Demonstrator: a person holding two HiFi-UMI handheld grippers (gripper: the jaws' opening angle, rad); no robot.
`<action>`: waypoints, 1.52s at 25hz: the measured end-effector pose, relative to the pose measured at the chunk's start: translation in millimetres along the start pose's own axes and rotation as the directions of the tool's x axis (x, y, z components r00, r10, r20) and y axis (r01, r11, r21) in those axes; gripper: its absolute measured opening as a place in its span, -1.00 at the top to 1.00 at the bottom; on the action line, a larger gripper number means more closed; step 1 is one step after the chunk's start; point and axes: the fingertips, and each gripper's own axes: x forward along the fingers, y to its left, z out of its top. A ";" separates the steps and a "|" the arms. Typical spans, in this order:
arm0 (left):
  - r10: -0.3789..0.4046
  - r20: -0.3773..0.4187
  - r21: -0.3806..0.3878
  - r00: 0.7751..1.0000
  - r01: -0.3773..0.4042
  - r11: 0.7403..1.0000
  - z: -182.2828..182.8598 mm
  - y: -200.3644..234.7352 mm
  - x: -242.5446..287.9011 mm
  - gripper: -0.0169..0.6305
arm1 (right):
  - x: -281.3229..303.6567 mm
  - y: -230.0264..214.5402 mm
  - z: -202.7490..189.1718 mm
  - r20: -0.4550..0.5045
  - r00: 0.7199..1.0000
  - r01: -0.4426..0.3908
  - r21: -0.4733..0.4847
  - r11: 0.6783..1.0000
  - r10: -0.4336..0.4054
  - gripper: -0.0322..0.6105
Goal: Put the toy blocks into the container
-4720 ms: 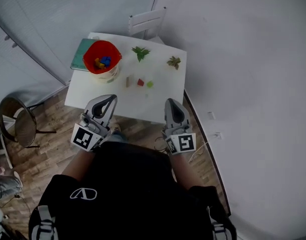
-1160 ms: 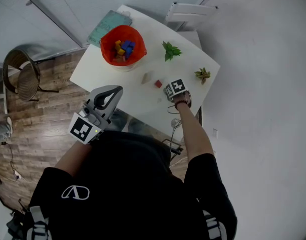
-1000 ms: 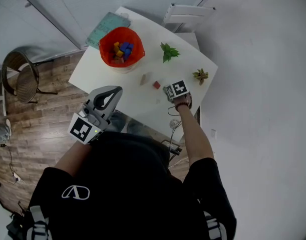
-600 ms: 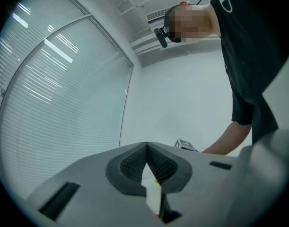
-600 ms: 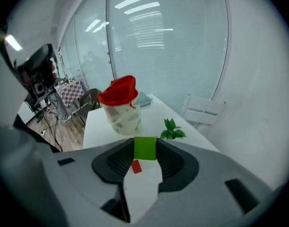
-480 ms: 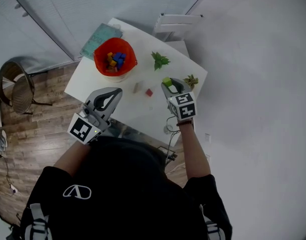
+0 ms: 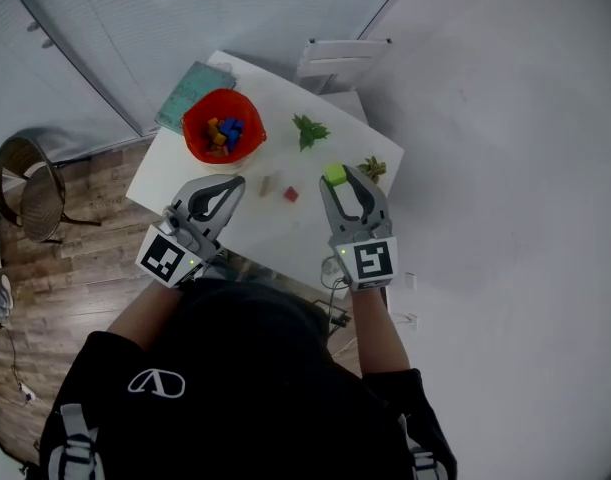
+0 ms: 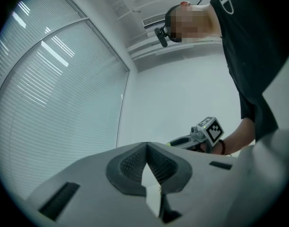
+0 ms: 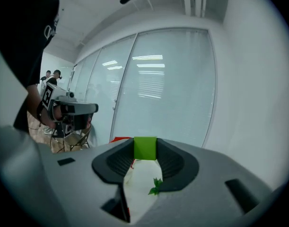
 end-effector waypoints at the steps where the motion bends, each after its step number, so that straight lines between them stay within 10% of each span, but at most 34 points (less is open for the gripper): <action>1: 0.001 0.004 0.001 1.000 -0.001 1.000 1.4 0.2 0.3 0.93 | -5.0 3.5 6.9 0.048 0.999 0.006 -0.005 1.000 -0.006 0.43; 8: 0.007 0.013 0.018 1.000 -0.008 1.000 8.3 1.8 -2.1 0.93 | -34.5 22.1 33.8 0.268 0.962 0.047 0.011 0.999 -0.048 0.43; 38: 0.140 0.025 0.015 0.990 -0.140 0.990 12.9 16.1 -52.8 0.93 | 124.5 60.4 57.2 0.294 0.940 -0.187 0.009 0.982 0.177 0.43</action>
